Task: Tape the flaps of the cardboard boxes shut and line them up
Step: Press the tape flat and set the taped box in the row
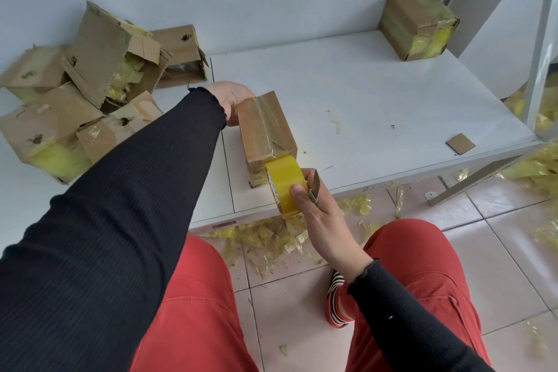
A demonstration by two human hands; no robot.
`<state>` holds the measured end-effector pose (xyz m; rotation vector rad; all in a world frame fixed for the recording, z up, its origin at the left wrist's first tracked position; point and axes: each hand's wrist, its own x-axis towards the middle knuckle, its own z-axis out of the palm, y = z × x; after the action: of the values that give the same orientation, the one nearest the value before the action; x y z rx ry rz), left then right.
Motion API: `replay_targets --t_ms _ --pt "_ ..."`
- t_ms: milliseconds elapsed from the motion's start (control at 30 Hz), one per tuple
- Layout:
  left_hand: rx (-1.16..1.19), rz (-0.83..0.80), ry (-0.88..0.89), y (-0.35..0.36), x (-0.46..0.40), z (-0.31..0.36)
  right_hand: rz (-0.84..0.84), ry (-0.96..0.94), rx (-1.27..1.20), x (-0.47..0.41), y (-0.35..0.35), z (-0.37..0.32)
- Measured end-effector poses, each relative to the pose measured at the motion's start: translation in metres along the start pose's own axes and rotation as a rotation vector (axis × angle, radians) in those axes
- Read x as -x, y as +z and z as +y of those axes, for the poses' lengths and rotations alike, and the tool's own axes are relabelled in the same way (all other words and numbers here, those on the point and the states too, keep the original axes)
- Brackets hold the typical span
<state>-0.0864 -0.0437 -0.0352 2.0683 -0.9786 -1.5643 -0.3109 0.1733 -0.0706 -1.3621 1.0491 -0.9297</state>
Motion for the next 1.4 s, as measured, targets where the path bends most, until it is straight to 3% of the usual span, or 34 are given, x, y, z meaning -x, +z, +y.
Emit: replay_targets --t_ms 100,200,467,533,667,933,1167,1300,1333,1400 --pt "-0.025 -0.031 0.033 0.003 0.001 0.001 -0.012 -0.014 0.015 -0.002 -0.003 0.005" --pt "0.032 0.056 0.125 0.005 0.001 -0.006 -0.020 -0.009 0.007 -0.002 -0.003 0.006" --pt "0.322 0.297 0.669 0.016 0.016 -0.039 -0.008 -0.002 -0.019 -0.002 -0.004 0.009" --pt "0.346 0.217 0.729 0.018 0.019 -0.042 -0.012 0.006 -0.042 -0.003 -0.004 0.008" --pt "0.396 -0.021 0.611 0.018 0.018 -0.063 -0.037 0.013 -0.047 -0.004 -0.004 0.009" --pt "0.445 -0.172 0.494 0.016 0.008 -0.085 -0.061 -0.039 -0.069 -0.001 -0.007 0.008" --pt "0.527 0.111 0.397 0.028 0.018 -0.046 0.008 -0.091 -0.064 -0.036 -0.020 -0.048" --pt "0.626 -0.037 0.176 0.023 0.018 -0.038 -0.015 -0.162 -0.108 -0.076 -0.030 -0.097" --pt "0.597 -0.003 0.160 0.021 0.018 -0.039 -0.028 -0.169 -0.094 -0.086 -0.028 -0.103" --pt "0.390 0.241 0.242 0.013 0.019 -0.047 -0.022 -0.166 -0.045 -0.105 -0.021 -0.112"
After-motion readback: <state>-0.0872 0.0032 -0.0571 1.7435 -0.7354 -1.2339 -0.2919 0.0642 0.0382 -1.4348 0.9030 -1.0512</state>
